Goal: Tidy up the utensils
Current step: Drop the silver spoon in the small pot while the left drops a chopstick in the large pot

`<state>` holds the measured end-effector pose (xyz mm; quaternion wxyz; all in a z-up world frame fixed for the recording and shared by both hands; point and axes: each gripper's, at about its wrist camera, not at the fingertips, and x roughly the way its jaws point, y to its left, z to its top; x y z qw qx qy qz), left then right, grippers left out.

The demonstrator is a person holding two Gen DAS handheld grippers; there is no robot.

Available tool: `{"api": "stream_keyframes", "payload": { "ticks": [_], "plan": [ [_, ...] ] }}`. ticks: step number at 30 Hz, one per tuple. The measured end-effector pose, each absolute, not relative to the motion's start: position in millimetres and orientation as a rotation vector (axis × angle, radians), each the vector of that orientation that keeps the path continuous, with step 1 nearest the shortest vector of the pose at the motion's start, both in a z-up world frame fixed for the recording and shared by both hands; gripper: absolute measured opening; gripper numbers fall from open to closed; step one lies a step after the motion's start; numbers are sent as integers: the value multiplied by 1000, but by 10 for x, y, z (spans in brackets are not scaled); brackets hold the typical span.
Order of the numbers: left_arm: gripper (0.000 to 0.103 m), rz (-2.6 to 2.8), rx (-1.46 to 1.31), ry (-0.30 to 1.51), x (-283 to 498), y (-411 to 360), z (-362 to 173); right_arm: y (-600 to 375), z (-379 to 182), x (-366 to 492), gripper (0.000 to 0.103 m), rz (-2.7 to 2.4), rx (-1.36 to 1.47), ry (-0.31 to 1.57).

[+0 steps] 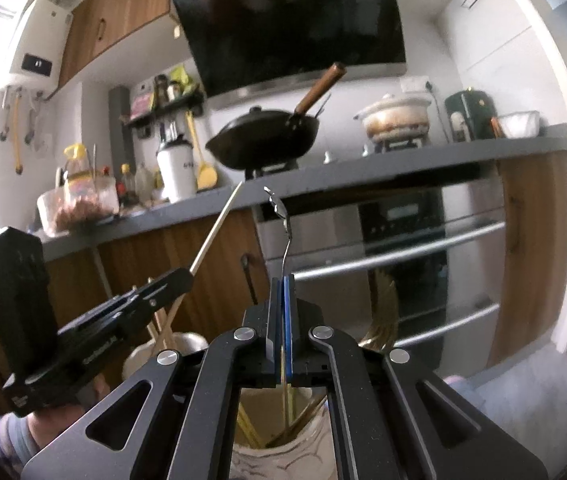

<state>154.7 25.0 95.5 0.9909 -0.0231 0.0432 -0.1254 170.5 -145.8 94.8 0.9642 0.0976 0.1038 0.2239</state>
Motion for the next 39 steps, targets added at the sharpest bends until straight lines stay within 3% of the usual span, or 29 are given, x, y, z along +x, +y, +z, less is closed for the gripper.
{"api": "stream_keyframes", "payload": {
  "ticks": [20, 23, 25, 26, 39],
  "plan": [
    [5, -220, -45, 186, 1352, 383, 740, -1318, 607, 1825, 2, 457, 174, 366],
    [6, -224, -45, 190, 1322, 381, 746, -1334, 630, 1802, 9, 444, 171, 356],
    [6, -224, -45, 189, 1285, 387, 759, -1366, 654, 1763, 27, 443, 179, 341],
    [6, -224, -44, 189, 1262, 386, 761, -1378, 667, 1742, 29, 444, 184, 333],
    [6, -221, -63, 217, 730, 541, 699, -1527, 794, 1243, 34, 390, 137, 250]
  ]
}}
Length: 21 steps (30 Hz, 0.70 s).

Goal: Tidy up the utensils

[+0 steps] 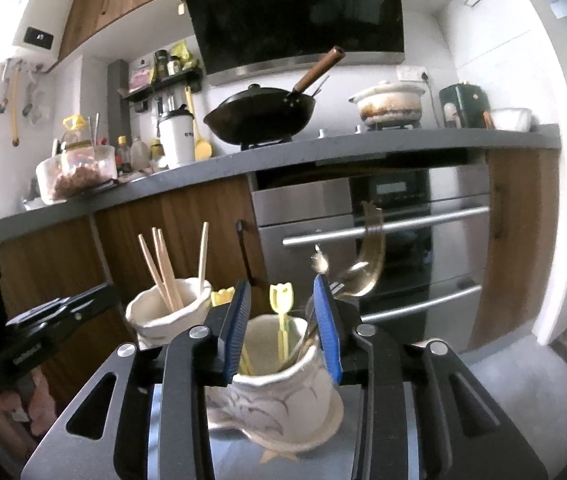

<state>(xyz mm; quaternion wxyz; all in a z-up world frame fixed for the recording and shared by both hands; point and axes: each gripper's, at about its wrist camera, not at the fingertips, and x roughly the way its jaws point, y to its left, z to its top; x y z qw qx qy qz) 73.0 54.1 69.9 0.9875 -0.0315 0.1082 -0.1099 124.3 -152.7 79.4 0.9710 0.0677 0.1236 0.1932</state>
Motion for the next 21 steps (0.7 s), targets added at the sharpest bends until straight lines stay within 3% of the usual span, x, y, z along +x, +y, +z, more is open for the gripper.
{"api": "stream_keyframes", "payload": {
  "ticks": [8, 13, 15, 17, 19, 21],
  "plan": [
    [6, -204, -55, 258, 470, 561, 481, -1590, 621, 932, 38, 366, 90, 275],
    [8, -184, -41, 266, 390, 557, 373, -1553, 458, 818, 46, 357, 48, 300],
    [29, -169, -33, 257, 371, 561, 358, -1556, 413, 792, 50, 351, 40, 301],
    [42, -165, -36, 249, 350, 577, 348, -1561, 388, 774, 54, 343, 36, 301],
    [50, -166, -34, 251, 343, 584, 330, -1558, 353, 743, 65, 342, 25, 294],
    [58, -156, -26, 252, 350, 585, 320, -1525, 324, 717, 68, 344, 2, 291]
  ]
}}
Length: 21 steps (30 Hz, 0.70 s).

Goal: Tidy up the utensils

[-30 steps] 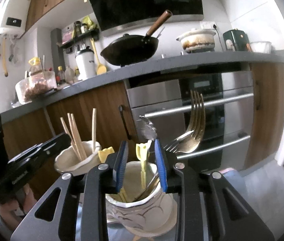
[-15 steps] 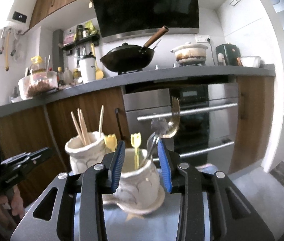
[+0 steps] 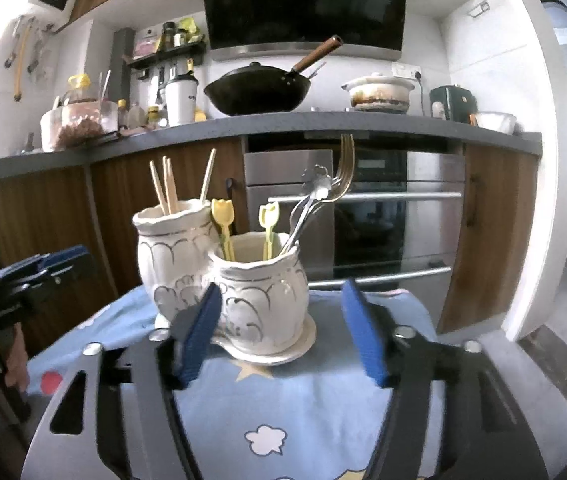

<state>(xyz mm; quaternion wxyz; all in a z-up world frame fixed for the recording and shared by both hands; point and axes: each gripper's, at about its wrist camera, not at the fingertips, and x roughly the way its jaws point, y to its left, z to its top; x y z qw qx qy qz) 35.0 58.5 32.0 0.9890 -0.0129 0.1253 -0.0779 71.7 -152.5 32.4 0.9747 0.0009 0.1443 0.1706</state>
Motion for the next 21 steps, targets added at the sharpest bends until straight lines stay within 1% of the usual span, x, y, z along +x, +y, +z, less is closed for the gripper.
{"api": "stream_keyframes", "payload": {
  "ticks": [1, 2, 3, 4, 6, 7, 9, 11, 13, 21],
  "plan": [
    [59, -152, -21, 253, 355, 583, 310, -1503, 313, 712, 70, 343, -12, 290],
    [63, -152, -20, 254, 357, 586, 302, -1475, 294, 702, 72, 343, -28, 290],
    [69, -152, -21, 253, 354, 589, 299, -1455, 292, 693, 76, 344, -39, 287],
    [72, -150, -21, 250, 352, 594, 294, -1444, 295, 676, 78, 345, -45, 277],
    [81, -144, -28, 241, 342, 615, 291, -1454, 301, 665, 81, 349, -40, 268],
    [83, -144, -32, 240, 342, 624, 290, -1470, 304, 671, 83, 343, -32, 267],
    [93, -139, -41, 243, 356, 647, 286, -1492, 313, 665, 84, 333, -21, 261],
    [98, -134, -47, 245, 361, 665, 283, -1494, 318, 646, 86, 330, -22, 250],
    [97, -129, -45, 247, 367, 664, 283, -1491, 325, 633, 89, 331, -26, 243],
    [97, -108, 13, 247, 362, 557, 281, -1498, 327, 633, 90, 330, -20, 250]
  ]
}}
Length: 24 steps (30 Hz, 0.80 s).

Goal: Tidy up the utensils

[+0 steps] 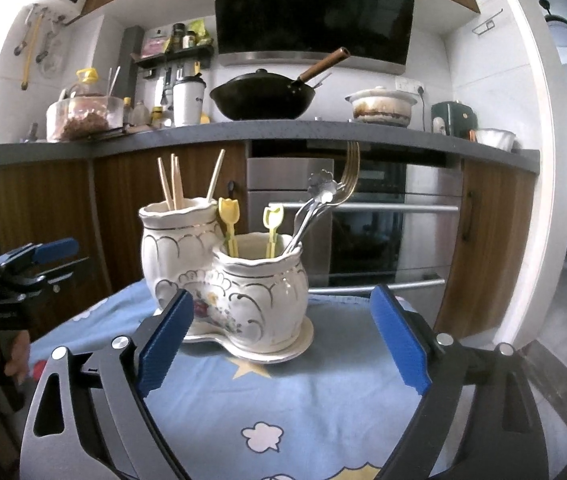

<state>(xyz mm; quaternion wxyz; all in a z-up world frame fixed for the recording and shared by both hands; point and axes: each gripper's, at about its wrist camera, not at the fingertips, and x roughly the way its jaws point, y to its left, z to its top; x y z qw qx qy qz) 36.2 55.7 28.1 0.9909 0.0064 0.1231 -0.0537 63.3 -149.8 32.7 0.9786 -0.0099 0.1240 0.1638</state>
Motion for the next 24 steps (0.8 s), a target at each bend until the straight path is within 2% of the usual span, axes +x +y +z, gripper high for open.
{"api": "stream_keyframes", "payload": {
  "ticks": [24],
  "plan": [
    [97, -101, 7, 251, 366, 572, 281, -1503, 321, 637, 90, 331, -20, 251]
  ]
}}
